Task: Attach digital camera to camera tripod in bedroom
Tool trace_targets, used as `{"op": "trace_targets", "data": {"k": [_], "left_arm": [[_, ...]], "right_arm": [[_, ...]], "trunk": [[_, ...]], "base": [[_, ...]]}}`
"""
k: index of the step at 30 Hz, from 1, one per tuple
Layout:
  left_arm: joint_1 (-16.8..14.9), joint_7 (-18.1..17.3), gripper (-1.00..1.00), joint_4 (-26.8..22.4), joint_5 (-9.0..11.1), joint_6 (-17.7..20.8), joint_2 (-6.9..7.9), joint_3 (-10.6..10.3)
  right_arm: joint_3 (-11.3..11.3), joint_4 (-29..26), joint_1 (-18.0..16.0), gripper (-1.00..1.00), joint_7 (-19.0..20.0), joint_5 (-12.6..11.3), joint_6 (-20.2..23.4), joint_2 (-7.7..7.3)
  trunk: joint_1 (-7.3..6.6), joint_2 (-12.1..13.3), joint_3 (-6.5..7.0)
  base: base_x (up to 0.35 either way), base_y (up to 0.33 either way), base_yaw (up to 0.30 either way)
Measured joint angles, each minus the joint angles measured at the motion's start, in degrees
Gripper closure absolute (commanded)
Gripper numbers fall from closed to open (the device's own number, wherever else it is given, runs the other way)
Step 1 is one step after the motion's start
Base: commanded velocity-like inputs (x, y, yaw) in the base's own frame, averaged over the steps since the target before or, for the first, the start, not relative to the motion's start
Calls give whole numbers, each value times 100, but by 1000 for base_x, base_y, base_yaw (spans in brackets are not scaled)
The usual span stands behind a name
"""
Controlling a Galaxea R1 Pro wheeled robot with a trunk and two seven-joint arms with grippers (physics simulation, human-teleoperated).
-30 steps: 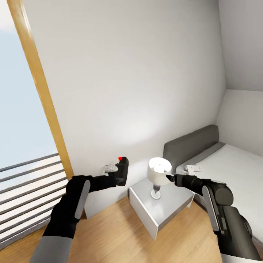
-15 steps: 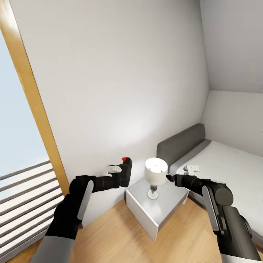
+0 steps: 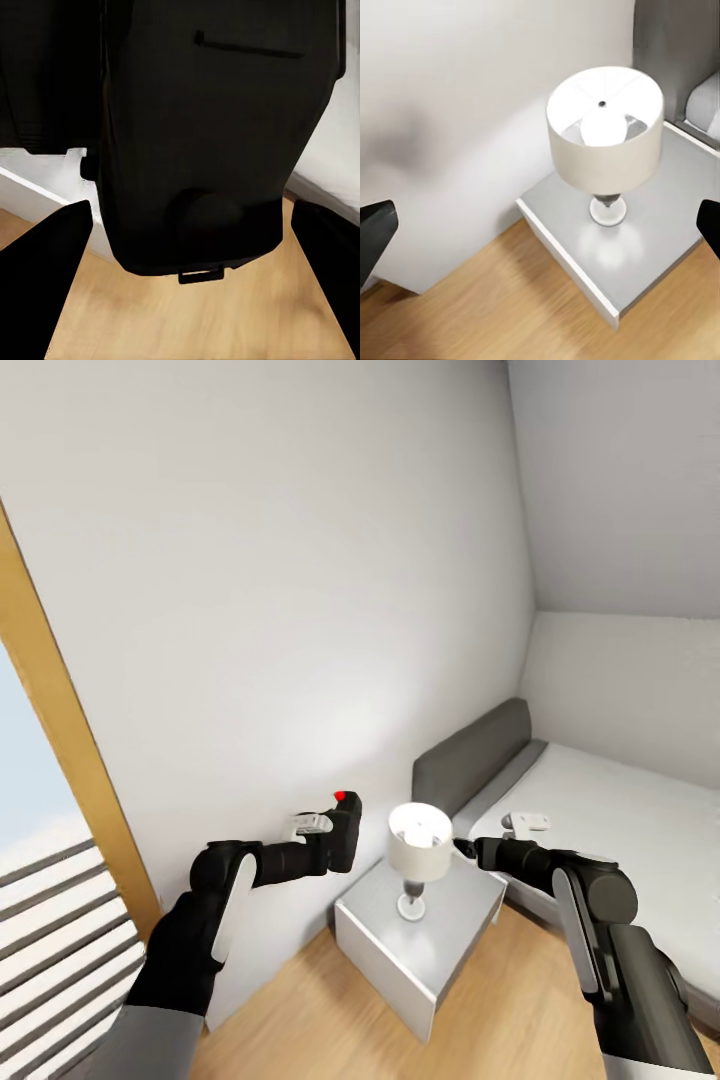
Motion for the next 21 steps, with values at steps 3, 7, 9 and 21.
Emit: {"op": "trace_targets", "data": {"k": [3, 7, 9, 21], "left_arm": [[0, 0, 100, 0, 0, 0, 3, 0], [-1, 0, 100, -1, -9, -1, 6, 0], [-1, 1, 100, -1, -4, 0, 6, 0], [-2, 1, 100, -1, -7, 0, 4, 0]], "right_arm": [[0, 1, -1, -100, -2, 0, 0, -2], [0, 1, -1, -100, -3, 0, 1, -1], [0, 1, -2, -100, -2, 0, 1, 0], [0, 0, -3, -100, 2, -1, 3, -19]], "trunk": [[0, -1, 13], [1, -2, 31], [1, -4, 39], [4, -5, 93]], "base": [[297, 93, -233], [282, 41, -234], [215, 16, -235], [32, 2, -236]]}}
